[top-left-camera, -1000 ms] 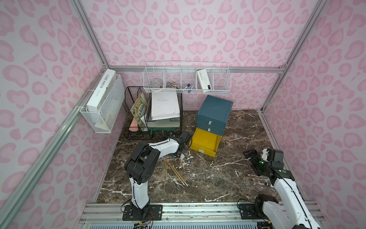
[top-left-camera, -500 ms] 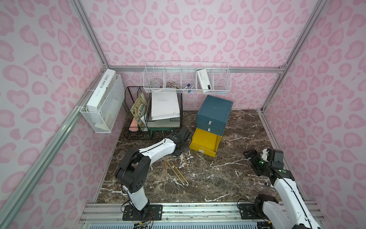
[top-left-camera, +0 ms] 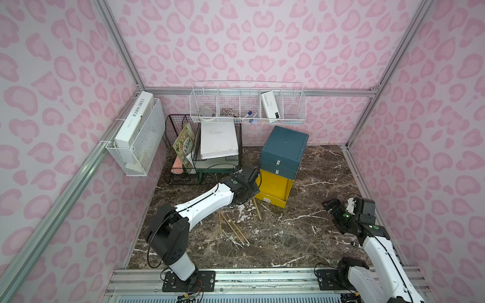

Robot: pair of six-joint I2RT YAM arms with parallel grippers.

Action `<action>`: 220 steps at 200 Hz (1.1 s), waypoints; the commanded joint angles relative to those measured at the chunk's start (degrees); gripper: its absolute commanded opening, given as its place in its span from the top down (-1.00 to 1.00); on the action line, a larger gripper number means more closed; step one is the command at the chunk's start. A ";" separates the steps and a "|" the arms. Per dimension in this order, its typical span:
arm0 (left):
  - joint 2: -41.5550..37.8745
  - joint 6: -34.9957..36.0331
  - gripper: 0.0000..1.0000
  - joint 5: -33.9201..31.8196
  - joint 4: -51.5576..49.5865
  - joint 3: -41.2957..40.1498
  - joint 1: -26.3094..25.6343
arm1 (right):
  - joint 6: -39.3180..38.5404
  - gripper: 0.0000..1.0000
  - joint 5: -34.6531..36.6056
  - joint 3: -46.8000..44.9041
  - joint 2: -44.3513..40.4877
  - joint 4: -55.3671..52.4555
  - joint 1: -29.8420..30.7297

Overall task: Please place the pencils in the drawer according to their color
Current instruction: Place the pencil in the drawer.

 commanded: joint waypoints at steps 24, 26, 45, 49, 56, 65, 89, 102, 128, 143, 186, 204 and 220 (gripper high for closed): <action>7.50 -2.07 1.00 -1.17 2.94 8.79 -1.51 | -0.23 -1.00 0.20 -0.14 0.06 0.66 0.01; 7.80 -2.03 1.00 -1.25 3.11 8.86 -1.63 | -0.23 -1.00 0.14 -0.14 0.03 0.70 0.01; 10.50 -3.13 1.00 -2.72 5.51 12.11 -2.06 | -0.22 -1.00 0.13 -0.17 0.27 1.12 -0.01; 10.99 -3.25 1.00 -3.13 6.11 12.40 -2.15 | -0.23 -1.00 0.11 -0.22 0.28 1.14 -0.08; 11.85 -3.27 1.00 -4.21 7.13 12.94 -2.36 | -0.23 -1.00 0.11 -0.32 0.48 1.27 -0.03; 12.91 -3.27 1.00 -5.54 8.40 13.55 -2.63 | -0.22 -1.00 0.03 -0.40 0.54 1.44 -0.02; 15.45 -3.50 1.00 -8.51 12.21 14.40 -2.99 | -0.40 -1.00 0.03 -0.58 0.72 1.58 0.00; 16.72 -3.57 1.00 -9.59 14.72 14.42 -2.99 | -0.57 -1.00 0.00 -0.84 0.70 1.64 -0.03; 18.58 -3.10 1.00 -11.53 22.71 12.94 -2.97 | -0.80 -1.00 -0.02 -1.32 0.57 1.63 -0.07; 19.73 -3.31 1.00 -12.27 25.77 12.78 -3.06 | -0.93 -1.00 0.02 -1.62 0.42 1.48 -0.07; 22.66 -4.30 1.00 -12.72 26.63 15.13 -3.21 | -1.54 -1.00 0.11 -2.12 0.11 1.24 -0.16; 23.08 -4.57 1.00 -12.78 26.45 15.01 -3.34 | -1.72 -1.00 0.11 -2.16 0.26 1.25 -0.12; 23.09 -5.14 1.00 -12.84 26.67 13.89 -3.51 | -1.81 -0.99 -0.02 -2.10 0.50 1.36 -0.14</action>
